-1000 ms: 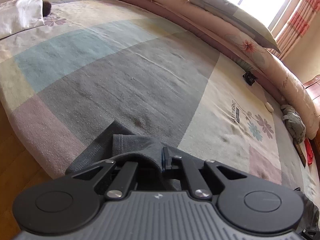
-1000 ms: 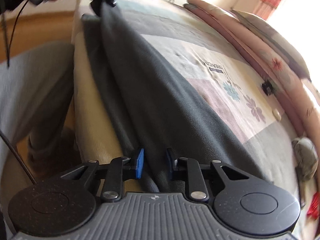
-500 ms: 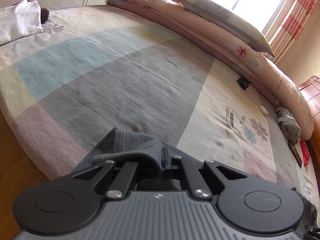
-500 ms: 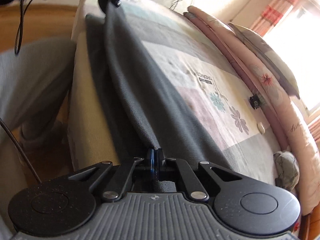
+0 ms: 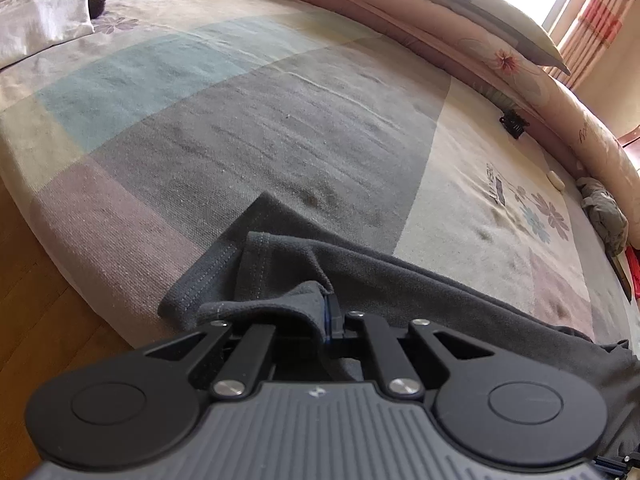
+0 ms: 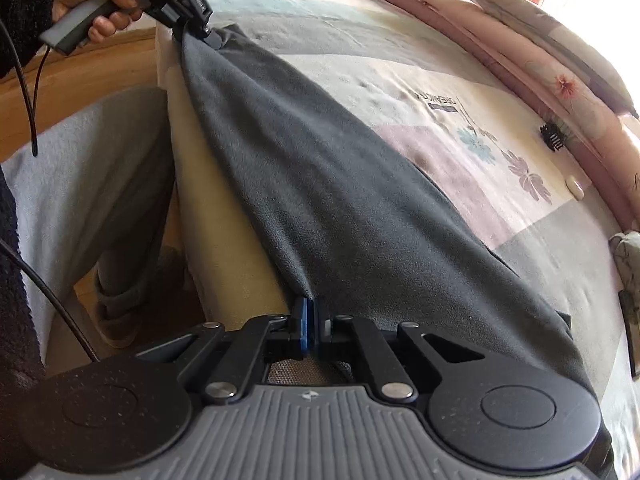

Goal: Fold clothes

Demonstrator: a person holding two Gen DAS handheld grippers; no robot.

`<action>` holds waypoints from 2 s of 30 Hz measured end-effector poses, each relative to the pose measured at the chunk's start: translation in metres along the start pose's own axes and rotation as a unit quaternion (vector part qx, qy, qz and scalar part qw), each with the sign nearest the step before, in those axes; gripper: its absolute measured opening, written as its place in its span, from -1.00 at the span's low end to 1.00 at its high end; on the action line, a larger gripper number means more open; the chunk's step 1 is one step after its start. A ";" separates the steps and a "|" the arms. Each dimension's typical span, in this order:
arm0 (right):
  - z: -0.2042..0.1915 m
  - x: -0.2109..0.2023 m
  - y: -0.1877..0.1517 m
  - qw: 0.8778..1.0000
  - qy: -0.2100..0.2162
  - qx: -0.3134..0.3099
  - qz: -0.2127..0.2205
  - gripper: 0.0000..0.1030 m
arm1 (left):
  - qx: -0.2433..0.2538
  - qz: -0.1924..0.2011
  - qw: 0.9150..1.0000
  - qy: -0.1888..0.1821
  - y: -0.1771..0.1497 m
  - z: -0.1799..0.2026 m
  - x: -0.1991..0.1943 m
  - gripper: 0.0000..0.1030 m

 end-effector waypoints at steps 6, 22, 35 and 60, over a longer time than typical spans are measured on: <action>-0.002 -0.010 0.003 0.999 0.000 0.030 0.017 -0.84 | 0.015 0.049 0.999 -0.010 0.018 -0.002 -0.020 -0.80; 0.017 -0.021 0.041 0.989 0.022 0.125 0.073 -0.56 | 0.140 0.047 0.989 -0.010 0.046 0.000 -0.023 -0.65; -0.027 0.075 0.184 0.982 0.157 0.080 0.070 -0.56 | 0.255 0.003 0.965 -0.060 0.013 0.017 -0.022 -0.29; -0.137 0.181 0.276 0.971 0.218 -0.089 0.038 -0.89 | 0.243 0.009 0.963 -0.117 0.003 0.002 -0.024 0.16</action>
Point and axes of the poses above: each gripper's, at about its wrist camera, not at the fingertips, and x roughly the way its jaws point, z to its right, y to its top, the point moved 10 cm from there along x, roughly the way its jaws point, and after that the axes turned 8 degrees about x, right-handed, at the moved point
